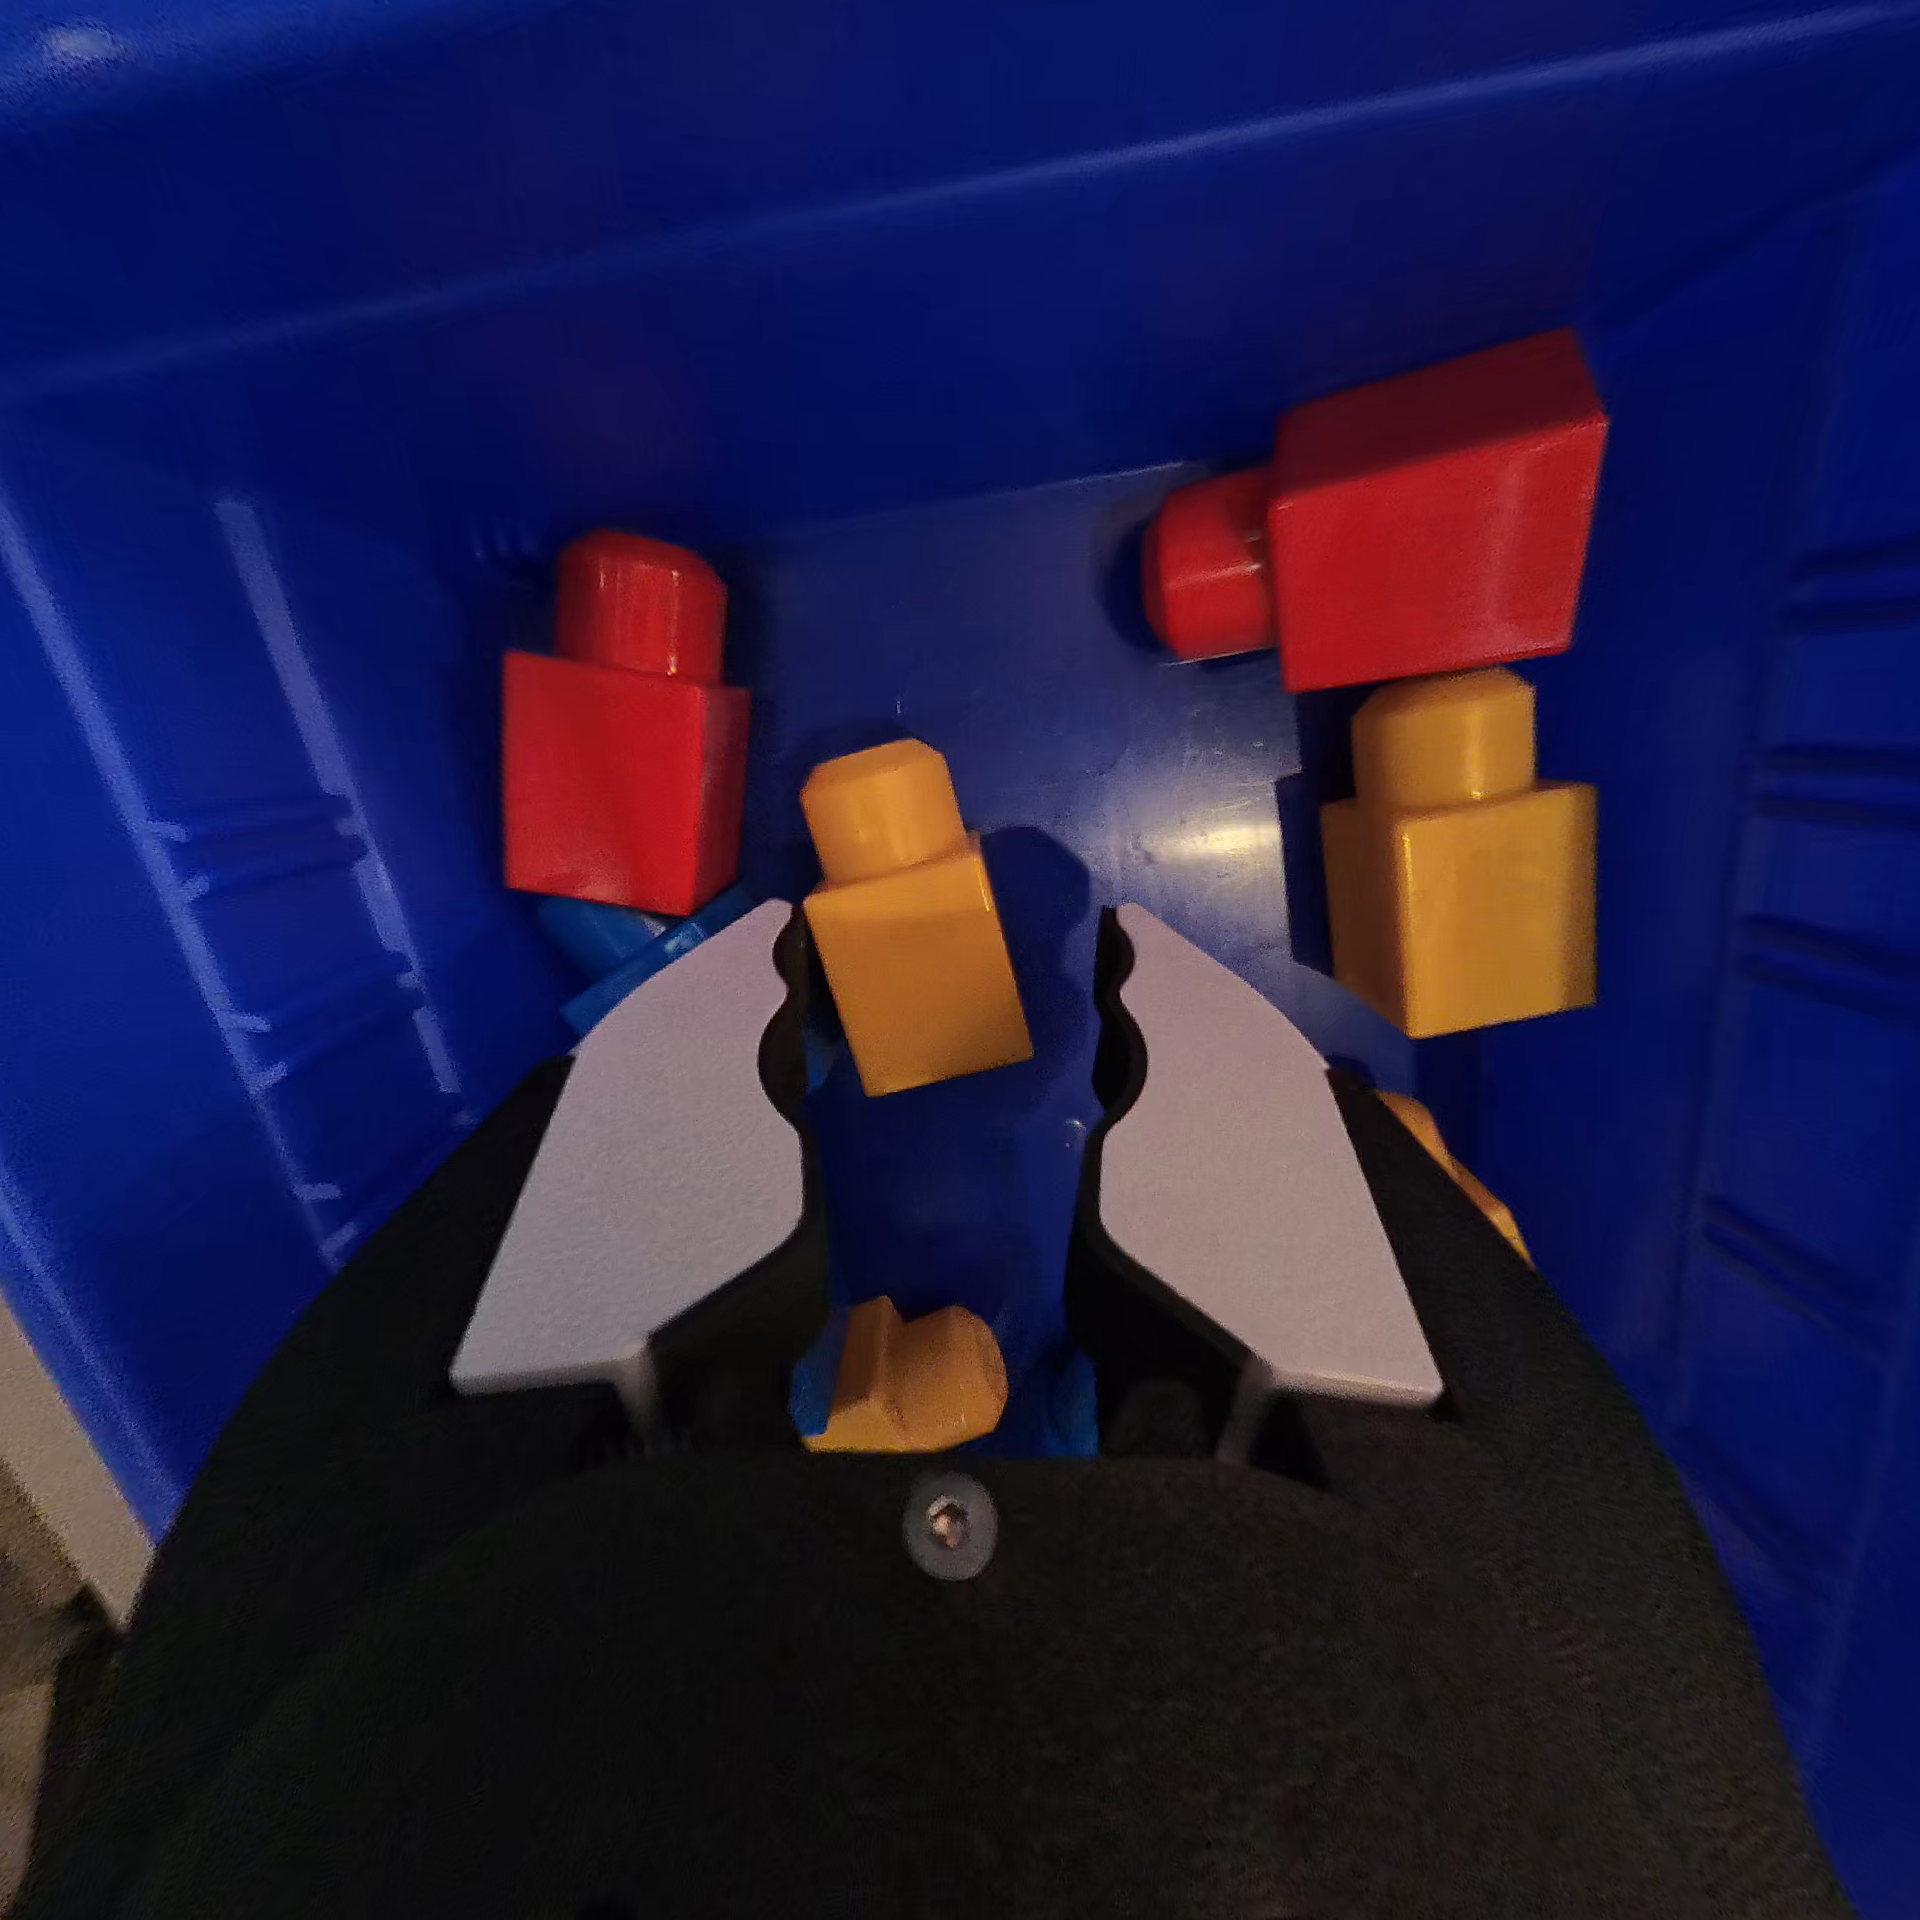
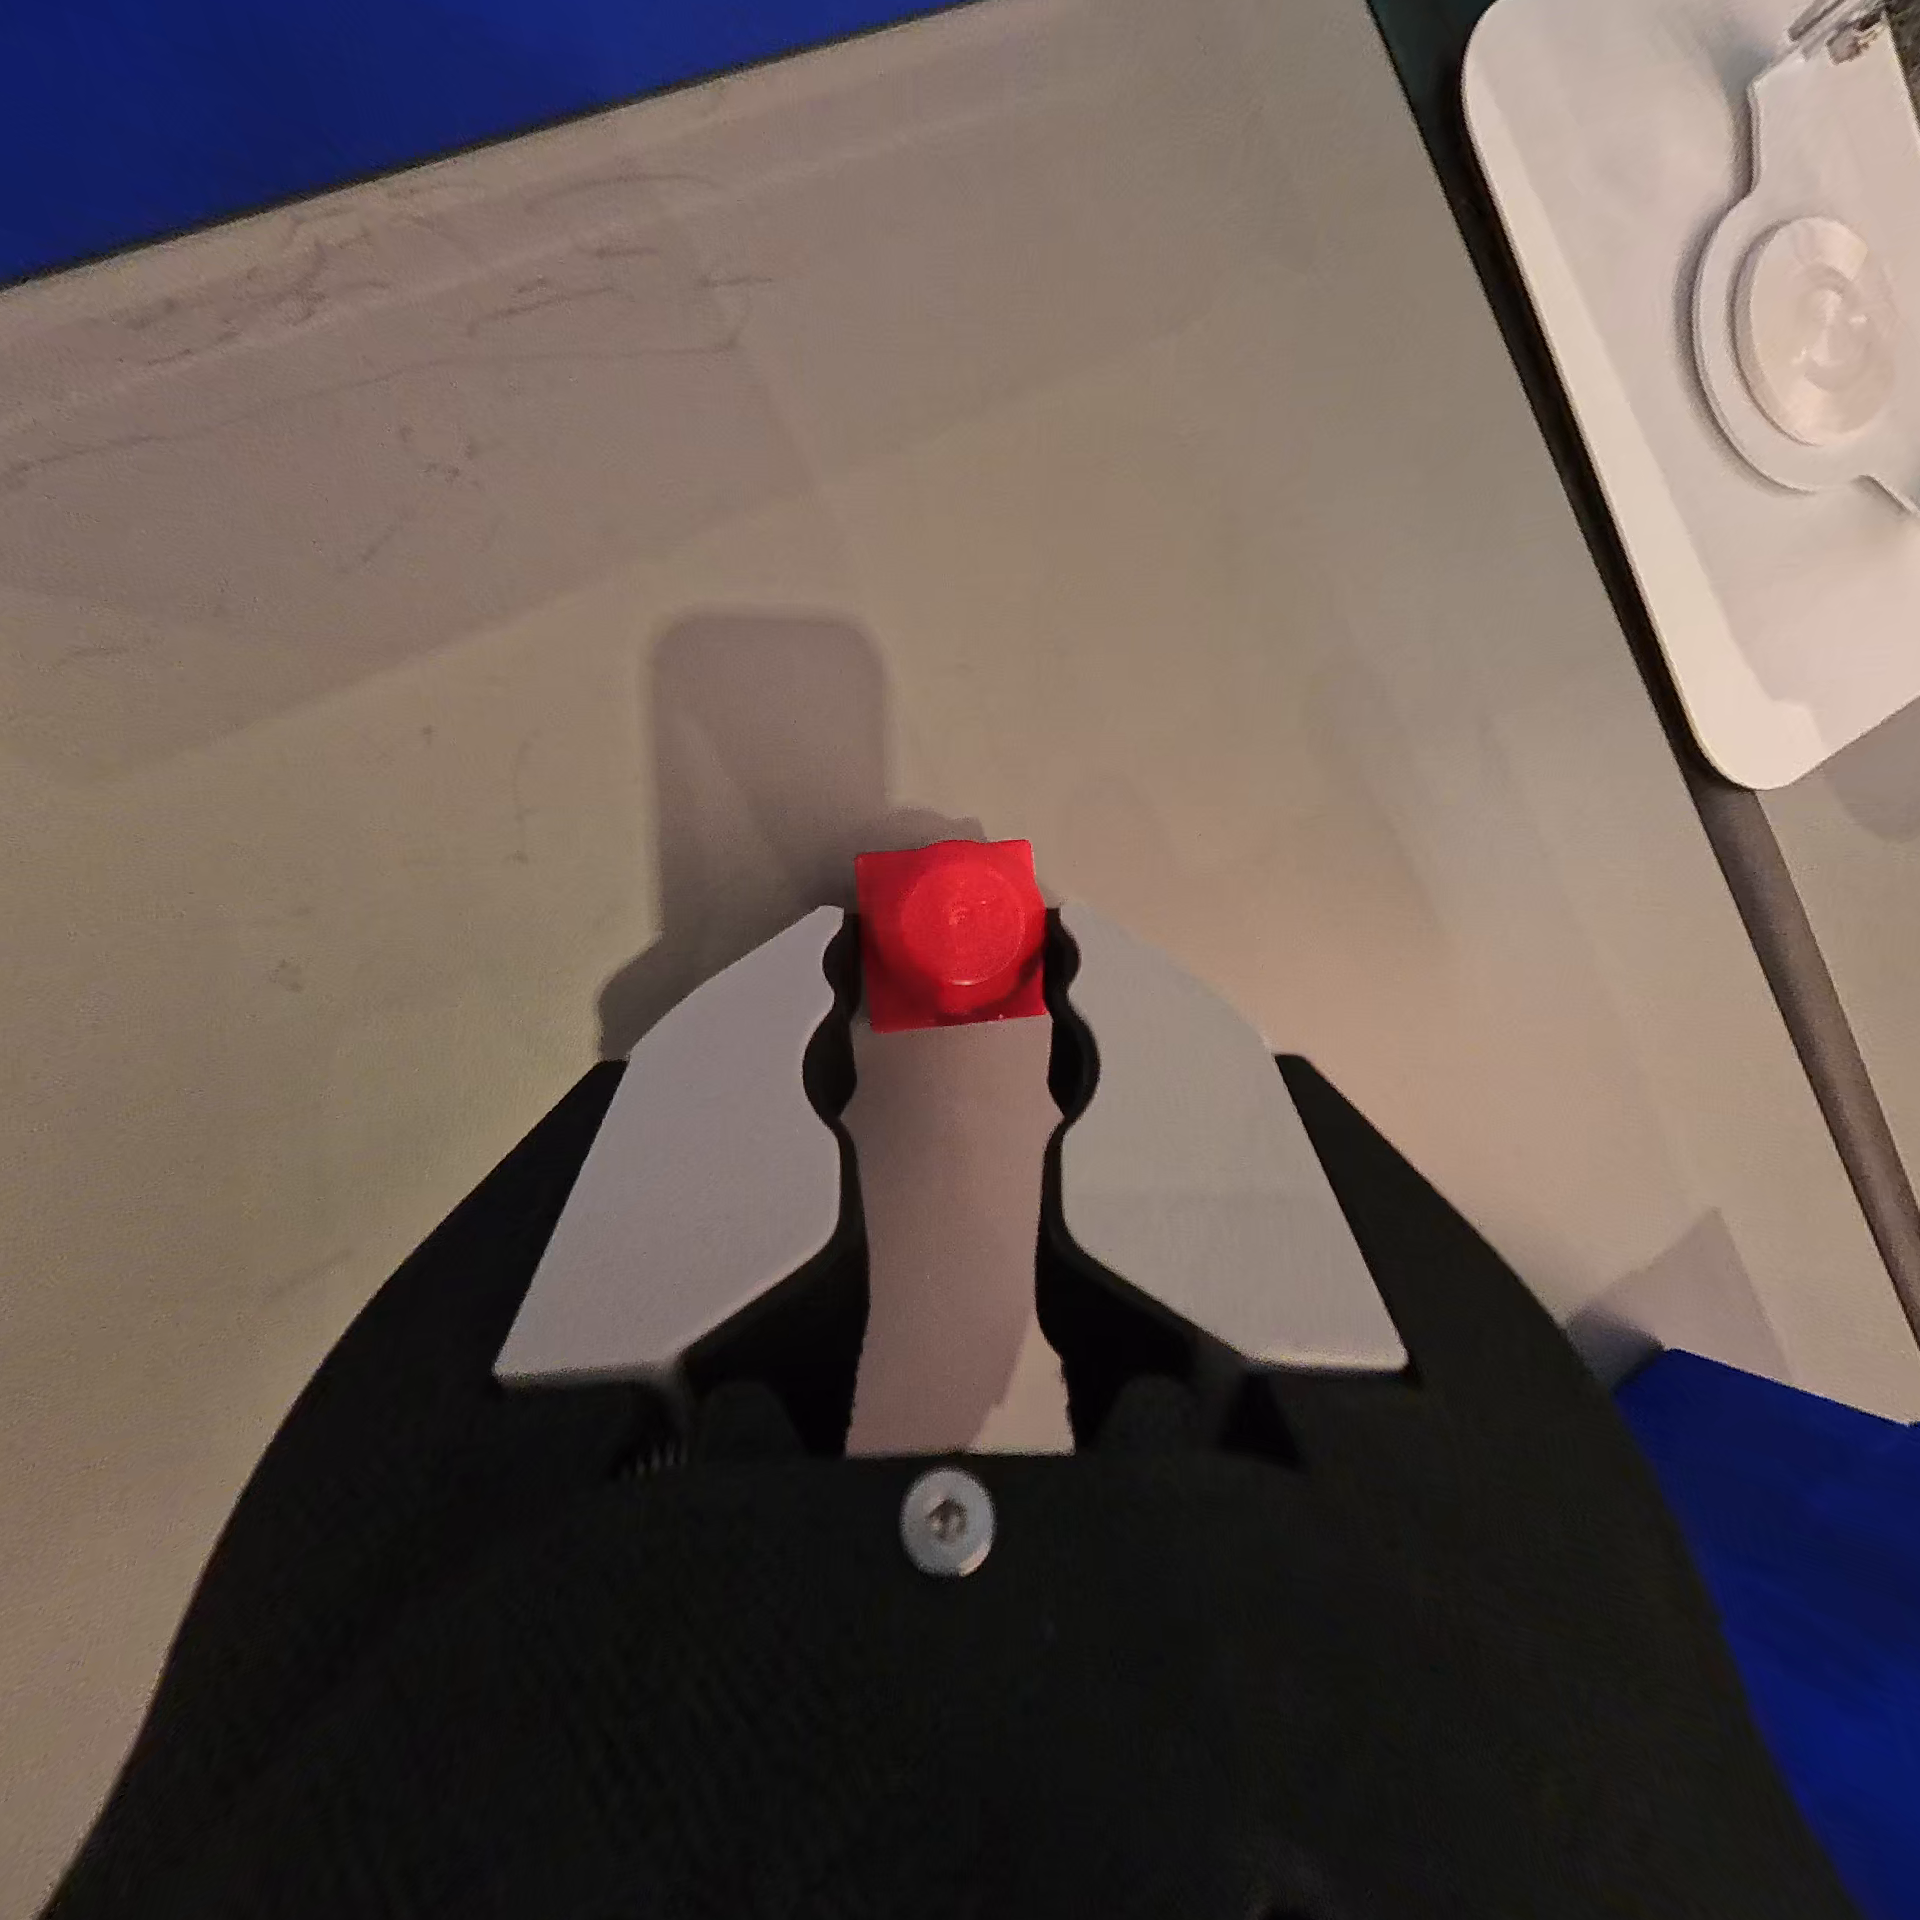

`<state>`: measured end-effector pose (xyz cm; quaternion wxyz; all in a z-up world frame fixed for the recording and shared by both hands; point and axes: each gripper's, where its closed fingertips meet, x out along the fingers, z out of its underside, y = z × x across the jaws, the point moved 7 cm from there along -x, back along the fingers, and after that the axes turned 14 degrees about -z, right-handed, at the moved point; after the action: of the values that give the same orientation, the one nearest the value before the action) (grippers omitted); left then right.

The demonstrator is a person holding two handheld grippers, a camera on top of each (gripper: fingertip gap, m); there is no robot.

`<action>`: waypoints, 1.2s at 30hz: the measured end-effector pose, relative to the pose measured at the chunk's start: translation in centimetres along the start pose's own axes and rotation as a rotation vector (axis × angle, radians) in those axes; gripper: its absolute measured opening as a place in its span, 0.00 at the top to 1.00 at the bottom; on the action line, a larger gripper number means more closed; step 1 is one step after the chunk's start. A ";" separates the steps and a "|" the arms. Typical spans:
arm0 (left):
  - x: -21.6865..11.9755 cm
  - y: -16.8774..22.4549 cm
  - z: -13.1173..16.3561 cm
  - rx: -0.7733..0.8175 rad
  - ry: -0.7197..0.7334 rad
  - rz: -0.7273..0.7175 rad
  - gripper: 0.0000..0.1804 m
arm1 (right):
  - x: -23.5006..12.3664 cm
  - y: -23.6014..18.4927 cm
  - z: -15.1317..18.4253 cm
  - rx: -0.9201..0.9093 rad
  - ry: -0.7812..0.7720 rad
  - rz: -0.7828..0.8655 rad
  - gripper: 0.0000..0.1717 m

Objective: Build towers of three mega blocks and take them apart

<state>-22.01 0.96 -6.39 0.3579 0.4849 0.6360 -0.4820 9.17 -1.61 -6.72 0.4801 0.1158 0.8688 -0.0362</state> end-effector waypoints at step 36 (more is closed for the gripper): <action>-17.9 4.7 1.6 0.354 0.706 0.329 0.71 | -12.8 0.8 -2.9 0.036 0.544 -0.090 0.83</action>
<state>-12.65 -5.14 8.41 0.1015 0.7692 0.5410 -0.3247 13.52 -2.50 5.70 0.2249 0.0912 0.9693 -0.0405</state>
